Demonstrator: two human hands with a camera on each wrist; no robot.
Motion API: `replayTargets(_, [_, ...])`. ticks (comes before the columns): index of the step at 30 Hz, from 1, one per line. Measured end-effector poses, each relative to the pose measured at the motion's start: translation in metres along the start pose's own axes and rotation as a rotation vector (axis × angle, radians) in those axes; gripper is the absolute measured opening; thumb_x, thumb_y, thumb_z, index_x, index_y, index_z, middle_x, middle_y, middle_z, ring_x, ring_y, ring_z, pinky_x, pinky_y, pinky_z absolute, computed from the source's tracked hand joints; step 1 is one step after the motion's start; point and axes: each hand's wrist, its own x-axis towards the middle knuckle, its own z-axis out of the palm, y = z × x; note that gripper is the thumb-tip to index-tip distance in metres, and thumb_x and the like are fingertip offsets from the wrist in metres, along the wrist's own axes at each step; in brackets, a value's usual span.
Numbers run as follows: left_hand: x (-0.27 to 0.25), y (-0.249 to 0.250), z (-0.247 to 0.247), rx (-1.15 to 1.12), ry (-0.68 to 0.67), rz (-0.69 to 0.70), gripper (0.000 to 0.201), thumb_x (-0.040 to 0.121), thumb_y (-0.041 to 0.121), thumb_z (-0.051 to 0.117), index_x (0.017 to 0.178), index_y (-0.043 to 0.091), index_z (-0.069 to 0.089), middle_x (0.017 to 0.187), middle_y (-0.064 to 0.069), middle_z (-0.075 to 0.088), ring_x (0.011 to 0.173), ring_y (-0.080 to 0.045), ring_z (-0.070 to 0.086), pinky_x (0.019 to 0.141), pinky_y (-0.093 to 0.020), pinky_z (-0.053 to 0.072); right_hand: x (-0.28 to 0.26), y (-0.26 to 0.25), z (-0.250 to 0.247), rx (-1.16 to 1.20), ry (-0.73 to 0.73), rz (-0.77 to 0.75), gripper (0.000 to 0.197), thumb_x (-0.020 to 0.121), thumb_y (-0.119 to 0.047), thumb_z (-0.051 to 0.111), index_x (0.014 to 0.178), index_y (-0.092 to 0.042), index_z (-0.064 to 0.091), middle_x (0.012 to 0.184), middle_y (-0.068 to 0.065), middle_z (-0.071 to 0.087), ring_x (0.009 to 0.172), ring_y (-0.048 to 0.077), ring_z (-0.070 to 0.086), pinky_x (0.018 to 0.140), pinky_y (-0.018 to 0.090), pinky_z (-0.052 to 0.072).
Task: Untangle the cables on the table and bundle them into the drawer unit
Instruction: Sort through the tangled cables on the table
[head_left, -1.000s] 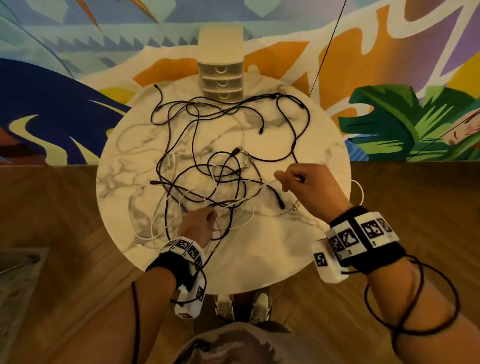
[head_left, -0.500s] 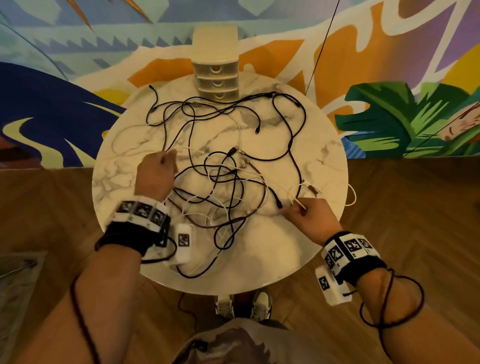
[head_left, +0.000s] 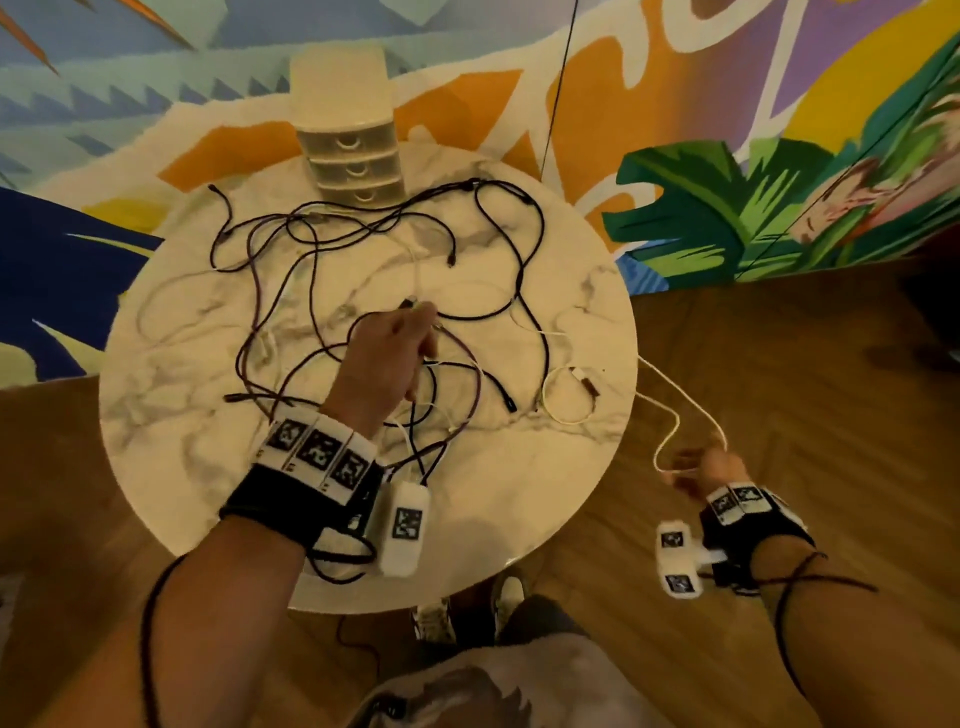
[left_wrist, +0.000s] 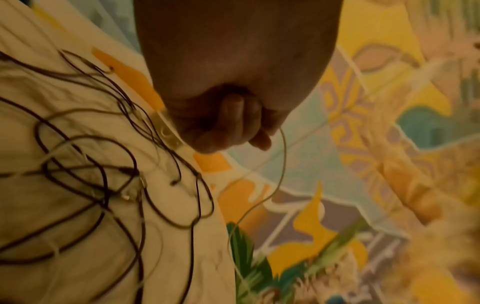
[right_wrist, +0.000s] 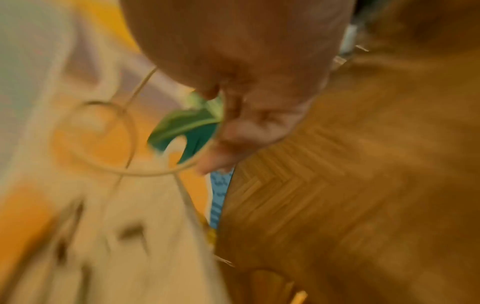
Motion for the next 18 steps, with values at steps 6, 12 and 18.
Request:
replayTargets(6, [0.007, 0.021, 0.071, 0.074, -0.226, 0.057, 0.045, 0.099, 0.035, 0.043, 0.067, 0.007, 0.058, 0.039, 0.001, 0.039, 0.036, -0.015, 0.036, 0.046, -0.028, 0.034, 0.019, -0.047, -0.035, 0.656, 0.035, -0.046, 0.059, 0.101, -0.048, 0.016, 0.095, -0.013, 0.063, 0.058, 0.000, 0.067, 0.037, 0.012, 0.047, 0.041, 0.019, 0.028])
replayTargets(12, [0.035, 0.095, 0.138, 0.019, -0.114, 0.213, 0.044, 0.101, 0.029, 0.041, 0.065, 0.008, 0.056, 0.036, 0.009, 0.035, 0.034, -0.012, 0.032, 0.046, -0.029, 0.034, 0.048, -0.112, -0.091, 0.794, 0.070, -0.113, 0.057, 0.102, -0.045, 0.016, 0.087, -0.015, 0.063, 0.072, 0.002, 0.065, 0.054, 0.012, 0.056, 0.045, 0.020, 0.032])
replayTargets(18, [0.042, 0.127, 0.190, 0.059, -0.121, 0.287, 0.043, 0.100, 0.029, 0.042, 0.067, 0.007, 0.056, 0.038, 0.007, 0.035, 0.035, -0.012, 0.033, 0.044, -0.023, 0.033, 0.048, -0.168, -0.141, 0.938, 0.210, -0.362, 0.050, 0.101, -0.042, 0.026, 0.073, -0.017, 0.058, 0.048, -0.005, 0.049, 0.041, 0.012, 0.045, 0.043, 0.018, 0.032])
